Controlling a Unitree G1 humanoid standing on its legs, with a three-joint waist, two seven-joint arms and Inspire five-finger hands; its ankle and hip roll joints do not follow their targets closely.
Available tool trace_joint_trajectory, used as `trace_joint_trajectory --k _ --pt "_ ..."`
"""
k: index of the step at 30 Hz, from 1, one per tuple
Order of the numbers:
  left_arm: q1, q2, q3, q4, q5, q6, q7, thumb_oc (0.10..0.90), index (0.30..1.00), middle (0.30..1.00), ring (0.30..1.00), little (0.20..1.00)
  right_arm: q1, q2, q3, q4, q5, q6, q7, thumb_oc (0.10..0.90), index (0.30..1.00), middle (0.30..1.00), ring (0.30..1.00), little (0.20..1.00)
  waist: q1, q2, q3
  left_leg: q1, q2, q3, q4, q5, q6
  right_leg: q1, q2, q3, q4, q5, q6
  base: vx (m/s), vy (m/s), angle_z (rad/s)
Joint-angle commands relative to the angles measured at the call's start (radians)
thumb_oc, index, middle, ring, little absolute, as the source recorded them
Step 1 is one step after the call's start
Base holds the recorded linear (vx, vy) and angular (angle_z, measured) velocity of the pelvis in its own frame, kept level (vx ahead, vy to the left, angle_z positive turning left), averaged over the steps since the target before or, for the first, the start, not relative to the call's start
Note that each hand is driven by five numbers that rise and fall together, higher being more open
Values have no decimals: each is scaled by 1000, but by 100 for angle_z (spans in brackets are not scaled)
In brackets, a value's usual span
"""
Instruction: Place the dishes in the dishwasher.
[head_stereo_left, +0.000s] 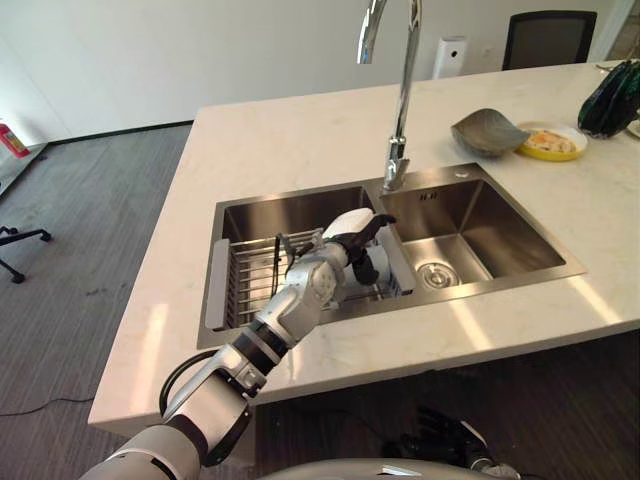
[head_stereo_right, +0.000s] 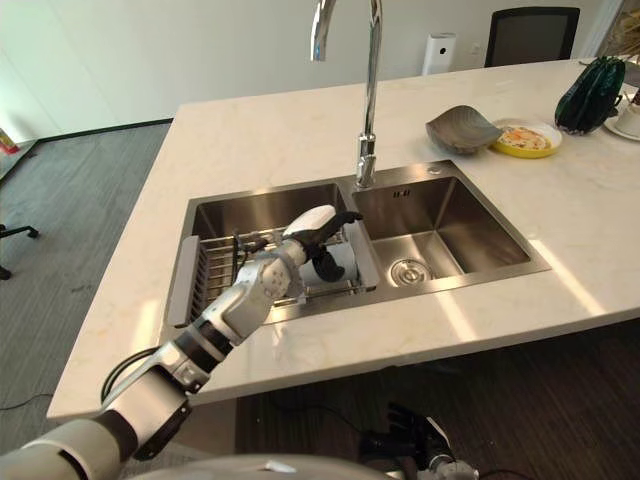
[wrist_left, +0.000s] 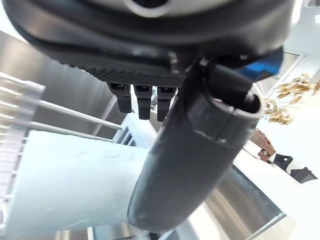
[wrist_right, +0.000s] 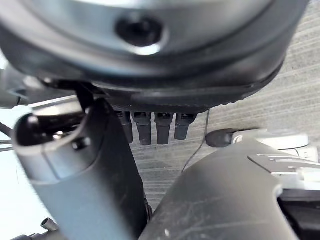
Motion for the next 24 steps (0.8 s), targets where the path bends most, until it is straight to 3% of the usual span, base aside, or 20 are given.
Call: trace_joint_trajectory --k 1,7,13,20,24 --pt "-167 -17 -18 83 53 -51 44 800 900 900 900 900 -35 -26 7 43 -6 -19 19 800 900 900 900 900 -24 15 10 -25 10 -11 10 11 -55 78 -30 -20 18 -130 46 -12 -3 -4" --pt "-153 -28 -35 121 65 -41 36 800 900 900 900 900 -26 -24 1 46 -2 -9 29 800 900 900 900 900 -30 22 12 -25 8 -8 10 13 -56 75 -31 -17 18 -130 45 -13 -2 -1" --pt "-112 31 -13 132 80 -3 6 800 900 900 900 900 -6 -21 -23 61 17 -3 39 800 900 900 900 900 -28 31 14 -29 9 -10 10 16 -54 72 -32 -16 18 -130 44 -19 -8 -2" --pt "-107 63 47 194 34 31 45 800 900 900 900 900 9 -9 -16 66 22 -4 44 800 900 900 900 900 -17 12 5 -30 16 -27 10 17 -56 82 -27 -27 18 -138 38 4 -9 2" --pt "-92 72 59 217 8 18 72 800 900 900 900 900 2 -2 -10 72 18 5 56 800 900 900 900 900 -13 2 1 -31 18 -33 10 17 -58 87 -23 -32 18 -139 35 11 -9 5"
